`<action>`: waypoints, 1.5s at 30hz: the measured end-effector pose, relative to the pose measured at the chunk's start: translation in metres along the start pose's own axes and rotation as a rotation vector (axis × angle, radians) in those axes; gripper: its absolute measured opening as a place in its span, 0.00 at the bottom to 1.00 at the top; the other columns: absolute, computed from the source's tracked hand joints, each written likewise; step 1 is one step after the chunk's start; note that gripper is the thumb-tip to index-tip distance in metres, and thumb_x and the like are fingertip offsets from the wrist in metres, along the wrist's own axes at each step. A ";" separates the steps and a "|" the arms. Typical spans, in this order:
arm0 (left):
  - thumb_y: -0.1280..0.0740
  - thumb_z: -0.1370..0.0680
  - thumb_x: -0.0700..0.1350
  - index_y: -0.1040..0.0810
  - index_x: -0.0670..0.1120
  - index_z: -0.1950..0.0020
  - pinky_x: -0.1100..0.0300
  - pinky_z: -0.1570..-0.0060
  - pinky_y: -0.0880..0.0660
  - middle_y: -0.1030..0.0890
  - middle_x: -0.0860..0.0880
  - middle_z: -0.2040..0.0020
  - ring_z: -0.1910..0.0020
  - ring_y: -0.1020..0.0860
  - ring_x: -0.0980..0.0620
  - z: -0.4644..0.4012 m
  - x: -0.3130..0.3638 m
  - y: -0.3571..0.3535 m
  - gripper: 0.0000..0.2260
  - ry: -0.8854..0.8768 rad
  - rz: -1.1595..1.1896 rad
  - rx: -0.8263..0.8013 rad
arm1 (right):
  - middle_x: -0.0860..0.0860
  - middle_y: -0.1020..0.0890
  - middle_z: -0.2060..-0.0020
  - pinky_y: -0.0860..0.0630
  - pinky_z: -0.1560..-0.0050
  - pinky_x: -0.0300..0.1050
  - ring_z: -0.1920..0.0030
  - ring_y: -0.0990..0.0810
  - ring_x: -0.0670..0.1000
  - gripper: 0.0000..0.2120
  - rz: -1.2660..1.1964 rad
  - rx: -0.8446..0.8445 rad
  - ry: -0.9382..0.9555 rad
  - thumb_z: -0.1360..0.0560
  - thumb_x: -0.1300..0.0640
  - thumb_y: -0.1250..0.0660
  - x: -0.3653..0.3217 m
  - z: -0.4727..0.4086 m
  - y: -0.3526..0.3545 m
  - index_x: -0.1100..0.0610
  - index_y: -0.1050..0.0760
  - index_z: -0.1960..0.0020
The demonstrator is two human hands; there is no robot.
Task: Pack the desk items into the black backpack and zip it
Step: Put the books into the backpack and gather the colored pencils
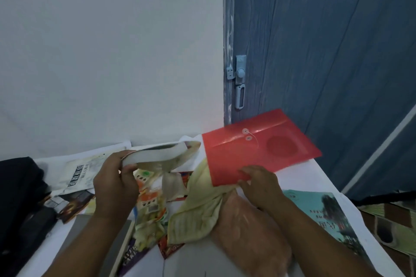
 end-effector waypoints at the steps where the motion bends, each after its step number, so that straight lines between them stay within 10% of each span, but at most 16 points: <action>1: 0.38 0.25 0.36 0.21 0.36 0.51 0.60 0.60 0.37 0.21 0.44 0.59 0.60 0.26 0.46 0.001 0.000 0.004 0.08 0.049 0.007 0.039 | 0.49 0.18 0.41 0.29 0.36 0.50 0.38 0.22 0.54 0.19 -0.054 0.051 -0.022 0.25 0.46 0.37 -0.005 0.002 0.004 0.50 0.20 0.37; 4: 0.39 0.25 0.35 0.23 0.35 0.53 0.59 0.62 0.35 0.24 0.45 0.61 0.63 0.27 0.46 0.005 0.009 0.017 0.07 0.103 0.051 0.120 | 0.51 0.15 0.48 0.27 0.46 0.43 0.48 0.18 0.52 0.14 -0.465 0.122 -0.056 0.22 0.47 0.37 -0.055 0.020 0.024 0.54 0.18 0.46; 9: 0.45 0.15 0.45 0.20 0.34 0.46 0.67 0.38 0.29 0.20 0.45 0.47 0.45 0.23 0.51 0.025 0.032 0.043 0.18 -0.100 0.079 0.082 | 0.60 0.17 0.42 0.20 0.53 0.57 0.49 0.16 0.63 0.38 -1.676 -0.650 -0.261 0.27 0.28 0.48 -0.193 0.075 0.018 0.57 0.24 0.35; 13: 0.40 0.19 0.37 0.19 0.35 0.44 0.57 0.32 0.29 0.19 0.42 0.41 0.35 0.23 0.49 0.061 0.014 0.062 0.12 -0.198 0.074 -0.039 | 0.67 0.17 0.45 0.17 0.61 0.52 0.51 0.15 0.65 0.23 -1.713 -0.634 -0.409 0.24 0.51 0.31 -0.225 0.087 -0.011 0.64 0.25 0.35; 17: 0.33 0.21 0.46 0.18 0.38 0.42 0.45 0.32 0.28 0.19 0.43 0.37 0.30 0.25 0.42 0.097 -0.019 0.095 0.14 -0.180 0.152 -0.188 | 0.71 0.19 0.48 0.18 0.66 0.54 0.58 0.16 0.66 0.14 -1.624 -0.459 -0.475 0.24 0.69 0.36 -0.238 0.101 -0.044 0.67 0.26 0.39; 22: 0.37 0.20 0.60 0.22 0.52 0.38 0.42 0.38 0.25 0.22 0.48 0.34 0.37 0.22 0.50 0.098 -0.108 0.165 0.16 0.728 0.671 0.133 | 0.64 0.16 0.57 0.20 0.70 0.50 0.62 0.16 0.59 0.12 -1.547 -0.470 -0.301 0.28 0.66 0.33 -0.286 0.115 -0.050 0.67 0.21 0.46; 26: 0.35 0.20 0.51 0.22 0.43 0.41 0.46 0.49 0.20 0.14 0.46 0.51 0.54 0.15 0.47 0.085 -0.159 0.199 0.14 1.119 1.001 -0.078 | 0.60 0.14 0.54 0.18 0.64 0.52 0.58 0.14 0.58 0.16 -1.415 -0.483 -0.205 0.32 0.58 0.28 -0.352 0.142 -0.073 0.60 0.20 0.45; 29: 0.35 0.19 0.38 0.22 0.39 0.41 0.49 0.55 0.17 0.14 0.43 0.50 0.53 0.14 0.45 0.086 -0.193 0.245 0.08 1.038 0.826 -0.126 | 0.60 0.14 0.55 0.18 0.66 0.54 0.59 0.14 0.60 0.12 -1.282 -0.575 -0.197 0.27 0.58 0.26 -0.400 0.180 -0.114 0.57 0.22 0.45; 33: 0.33 0.21 0.59 0.20 0.47 0.51 0.53 0.53 0.24 0.18 0.56 0.59 0.57 0.18 0.54 0.099 -0.252 0.309 0.15 0.682 0.259 -0.373 | 0.59 0.13 0.53 0.17 0.63 0.62 0.56 0.14 0.62 0.11 -1.396 -0.539 -0.275 0.22 0.67 0.34 -0.434 0.213 -0.146 0.58 0.24 0.41; 36: 0.40 0.31 0.78 0.26 0.64 0.35 0.46 0.30 0.38 0.32 0.65 0.30 0.26 0.36 0.52 0.127 -0.309 0.338 0.30 0.366 -0.326 -0.788 | 0.59 0.13 0.53 0.17 0.64 0.63 0.56 0.14 0.61 0.10 -1.481 -0.392 -0.361 0.22 0.68 0.35 -0.436 0.229 -0.161 0.60 0.22 0.43; 39: 0.42 0.35 0.80 0.35 0.68 0.25 0.42 0.28 0.44 0.44 0.60 0.20 0.21 0.46 0.47 0.157 -0.344 0.348 0.40 0.353 -0.516 -1.043 | 0.60 0.14 0.51 0.16 0.66 0.59 0.56 0.13 0.60 0.11 -1.538 -0.263 -0.453 0.22 0.67 0.35 -0.429 0.241 -0.168 0.63 0.22 0.40; 42: 0.40 0.29 0.71 0.17 0.56 0.45 0.53 0.53 0.28 0.21 0.53 0.46 0.46 0.23 0.48 0.147 -0.327 0.342 0.25 0.276 -0.546 -0.798 | 0.60 0.14 0.48 0.16 0.66 0.56 0.54 0.13 0.59 0.13 -1.581 -0.184 -0.501 0.22 0.66 0.35 -0.424 0.247 -0.169 0.62 0.23 0.37; 45: 0.36 0.21 0.63 0.30 0.50 0.63 0.56 0.64 0.35 0.31 0.54 0.64 0.62 0.26 0.50 0.139 -0.301 0.331 0.19 0.251 -0.586 -0.716 | 0.59 0.13 0.51 0.16 0.66 0.56 0.56 0.13 0.59 0.11 -1.580 -0.140 -0.471 0.22 0.67 0.36 -0.425 0.251 -0.166 0.58 0.22 0.42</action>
Point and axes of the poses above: each hand's wrist, its own z-axis away from the middle knuckle, its own y-axis out of the back of the hand, x = y × z, the point moved 6 cm from there along -z, towards the middle knuckle
